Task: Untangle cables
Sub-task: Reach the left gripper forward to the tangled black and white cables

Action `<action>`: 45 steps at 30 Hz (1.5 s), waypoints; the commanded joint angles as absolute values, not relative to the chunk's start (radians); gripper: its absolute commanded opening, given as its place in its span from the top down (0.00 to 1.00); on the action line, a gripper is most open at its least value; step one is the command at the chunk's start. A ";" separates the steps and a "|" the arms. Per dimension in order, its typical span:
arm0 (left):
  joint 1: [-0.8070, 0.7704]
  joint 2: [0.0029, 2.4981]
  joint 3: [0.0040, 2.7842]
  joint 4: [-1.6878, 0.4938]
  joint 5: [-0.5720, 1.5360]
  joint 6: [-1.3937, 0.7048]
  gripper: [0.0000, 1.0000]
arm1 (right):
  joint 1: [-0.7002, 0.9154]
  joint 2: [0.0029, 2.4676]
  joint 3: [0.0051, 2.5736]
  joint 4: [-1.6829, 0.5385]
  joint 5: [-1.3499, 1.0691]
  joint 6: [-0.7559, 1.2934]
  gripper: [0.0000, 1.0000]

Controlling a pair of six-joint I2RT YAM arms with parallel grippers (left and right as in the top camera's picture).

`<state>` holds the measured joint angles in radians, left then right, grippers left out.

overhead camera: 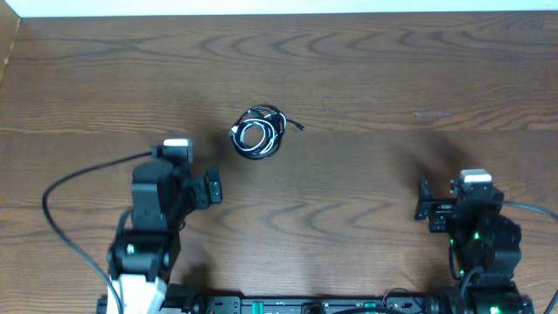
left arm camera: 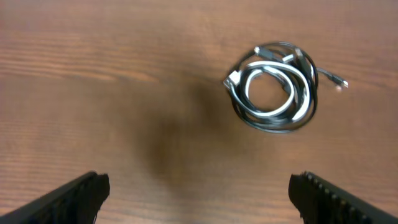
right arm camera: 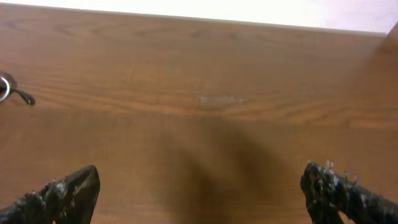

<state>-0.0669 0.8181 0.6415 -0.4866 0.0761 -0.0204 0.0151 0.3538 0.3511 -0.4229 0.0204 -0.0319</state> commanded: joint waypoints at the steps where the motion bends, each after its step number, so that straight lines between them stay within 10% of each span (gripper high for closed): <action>1: -0.062 0.924 0.776 -0.586 0.143 -0.028 0.02 | 0.007 0.447 0.447 -0.463 0.030 0.019 0.01; 10: -0.062 1.064 1.006 -0.905 0.224 -0.047 0.02 | 0.007 0.745 0.716 -0.741 0.019 0.022 0.01; 45: -0.311 1.580 1.187 -0.550 0.092 -0.088 0.04 | 0.007 0.860 0.828 -0.771 -0.135 0.022 0.01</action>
<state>-0.2726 1.5112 1.1687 -0.5591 0.1276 -0.0822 0.0151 0.8631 0.8051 -0.7712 -0.1238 0.0116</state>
